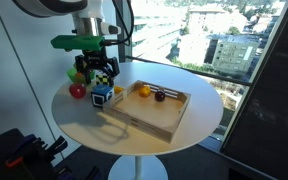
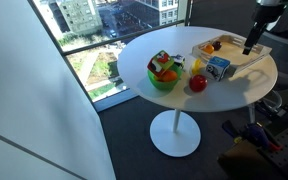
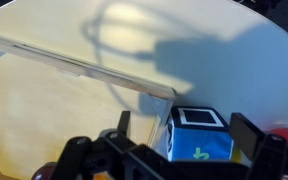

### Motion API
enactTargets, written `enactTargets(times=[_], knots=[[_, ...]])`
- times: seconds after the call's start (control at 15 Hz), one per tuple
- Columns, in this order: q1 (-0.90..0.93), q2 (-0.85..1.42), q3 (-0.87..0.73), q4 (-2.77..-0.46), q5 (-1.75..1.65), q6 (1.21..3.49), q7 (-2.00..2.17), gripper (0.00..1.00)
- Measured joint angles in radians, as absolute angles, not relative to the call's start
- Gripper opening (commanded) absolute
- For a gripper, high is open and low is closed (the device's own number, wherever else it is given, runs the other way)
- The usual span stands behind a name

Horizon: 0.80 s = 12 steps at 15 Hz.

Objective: Move the crate closer to the edge and then put the number four plushy cube in the crate

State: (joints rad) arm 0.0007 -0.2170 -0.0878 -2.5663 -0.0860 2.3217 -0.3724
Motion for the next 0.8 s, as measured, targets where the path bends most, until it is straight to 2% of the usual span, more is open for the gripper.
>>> enactTargets(times=[0.8], knots=[[-0.027, -0.061, -0.107, -2.560, -0.086, 2.464, -0.458, 1.00]])
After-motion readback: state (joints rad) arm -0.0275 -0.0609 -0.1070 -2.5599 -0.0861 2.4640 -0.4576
